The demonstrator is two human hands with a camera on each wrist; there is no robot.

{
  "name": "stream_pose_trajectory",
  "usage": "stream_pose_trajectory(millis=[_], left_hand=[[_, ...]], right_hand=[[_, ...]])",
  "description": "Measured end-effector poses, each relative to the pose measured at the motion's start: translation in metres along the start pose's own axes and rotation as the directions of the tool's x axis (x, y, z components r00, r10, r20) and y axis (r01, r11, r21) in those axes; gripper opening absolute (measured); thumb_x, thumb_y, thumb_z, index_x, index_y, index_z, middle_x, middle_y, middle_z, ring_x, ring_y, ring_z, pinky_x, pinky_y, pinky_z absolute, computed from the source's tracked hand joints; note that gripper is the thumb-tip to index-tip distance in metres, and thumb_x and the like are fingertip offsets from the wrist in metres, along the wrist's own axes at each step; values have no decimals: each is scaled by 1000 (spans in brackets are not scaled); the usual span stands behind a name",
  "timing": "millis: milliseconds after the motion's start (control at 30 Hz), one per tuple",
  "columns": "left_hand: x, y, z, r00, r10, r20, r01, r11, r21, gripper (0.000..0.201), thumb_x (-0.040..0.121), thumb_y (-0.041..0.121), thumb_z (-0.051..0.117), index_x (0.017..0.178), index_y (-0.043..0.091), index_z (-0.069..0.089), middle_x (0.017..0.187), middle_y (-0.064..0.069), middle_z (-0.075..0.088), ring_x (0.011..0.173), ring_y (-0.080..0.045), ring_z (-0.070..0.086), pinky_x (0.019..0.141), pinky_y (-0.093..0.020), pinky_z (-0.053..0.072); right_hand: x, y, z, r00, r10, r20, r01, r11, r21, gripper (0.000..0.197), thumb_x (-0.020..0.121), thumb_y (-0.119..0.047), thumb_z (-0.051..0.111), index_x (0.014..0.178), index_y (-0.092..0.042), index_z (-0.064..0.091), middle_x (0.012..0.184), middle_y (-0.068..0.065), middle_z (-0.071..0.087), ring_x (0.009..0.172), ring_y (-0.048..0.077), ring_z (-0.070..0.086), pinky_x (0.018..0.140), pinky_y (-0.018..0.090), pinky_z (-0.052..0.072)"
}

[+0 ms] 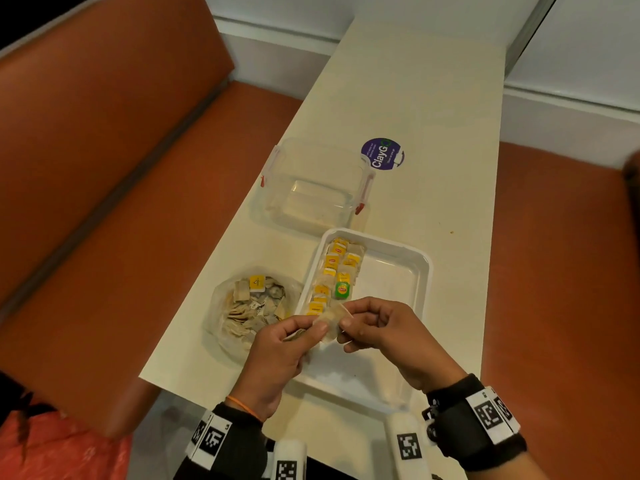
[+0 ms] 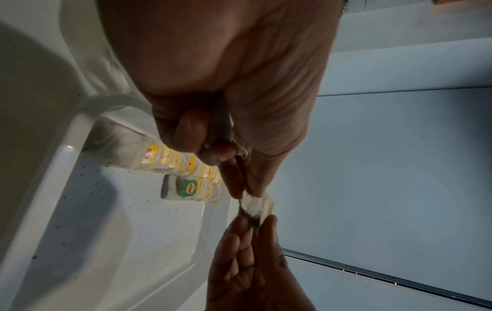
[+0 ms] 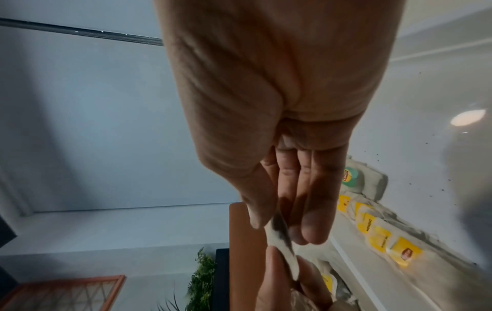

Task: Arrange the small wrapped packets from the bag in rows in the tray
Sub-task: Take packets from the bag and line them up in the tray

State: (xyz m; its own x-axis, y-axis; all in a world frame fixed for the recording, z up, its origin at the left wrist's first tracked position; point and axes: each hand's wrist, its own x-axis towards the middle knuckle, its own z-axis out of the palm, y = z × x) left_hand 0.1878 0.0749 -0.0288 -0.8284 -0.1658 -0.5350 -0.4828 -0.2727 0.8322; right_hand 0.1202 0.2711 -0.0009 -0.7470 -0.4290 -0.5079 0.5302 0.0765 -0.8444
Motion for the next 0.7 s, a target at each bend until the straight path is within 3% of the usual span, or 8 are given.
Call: stream_pose_trajectory(millis=[133, 300, 433, 533, 600, 700], left_hand=[[4, -3, 1, 996, -82, 18, 83, 996, -38, 23, 91, 26, 77, 108, 10, 79, 65, 0, 44, 53, -8, 34, 44, -17, 27], [4, -1, 6, 996, -87, 7, 88, 995, -50, 19, 89, 20, 81, 106, 12, 80, 74, -8, 45, 57, -10, 33, 47, -19, 28], [4, 8, 10, 997, -21, -69, 17, 999, -52, 20, 87, 19, 82, 107, 15, 81, 71, 4, 62, 54, -4, 45, 47, -15, 36], [1, 20, 10, 993, 117, -22, -115, 991, 67, 19, 81, 21, 86, 99, 13, 83, 80, 7, 78, 65, 2, 66, 59, -11, 48], [0, 27, 9, 986, 161, 49, -167, 966, 198, 22, 75, 25, 89, 95, 16, 85, 91, 1, 82, 86, -8, 76, 76, -18, 57], [2, 31, 5, 982, 149, 119, -182, 921, 344, 20, 72, 24, 93, 90, 20, 86, 89, 0, 82, 91, -16, 77, 87, -29, 61]], right_hand=[[3, 8, -3, 1000, 25, -15, -24, 998, 61, 19, 92, -3, 75, 110, -2, 73, 94, 24, 77, 86, 28, 76, 80, 33, 61], [8, 19, 0, 996, 89, -18, -82, 963, 257, 26, 91, -1, 73, 117, 4, 69, 99, 24, 76, 89, 27, 76, 83, 31, 62], [9, 27, 2, 990, 136, 31, -139, 927, 348, 30, 91, 2, 72, 119, 7, 65, 100, 24, 75, 95, 30, 76, 87, 33, 63], [7, 27, 2, 994, 88, 72, -100, 976, 192, 35, 86, 1, 79, 119, -3, 68, 108, 19, 76, 106, 34, 74, 94, 40, 61], [7, 26, 0, 995, 27, 93, -29, 999, 17, 52, 81, -7, 87, 128, -19, 68, 119, 7, 76, 111, 27, 73, 97, 41, 59], [10, 22, -2, 989, -85, 123, 113, 963, -244, 63, 77, -22, 93, 131, -38, 66, 131, -12, 69, 121, 12, 67, 101, 36, 56]])
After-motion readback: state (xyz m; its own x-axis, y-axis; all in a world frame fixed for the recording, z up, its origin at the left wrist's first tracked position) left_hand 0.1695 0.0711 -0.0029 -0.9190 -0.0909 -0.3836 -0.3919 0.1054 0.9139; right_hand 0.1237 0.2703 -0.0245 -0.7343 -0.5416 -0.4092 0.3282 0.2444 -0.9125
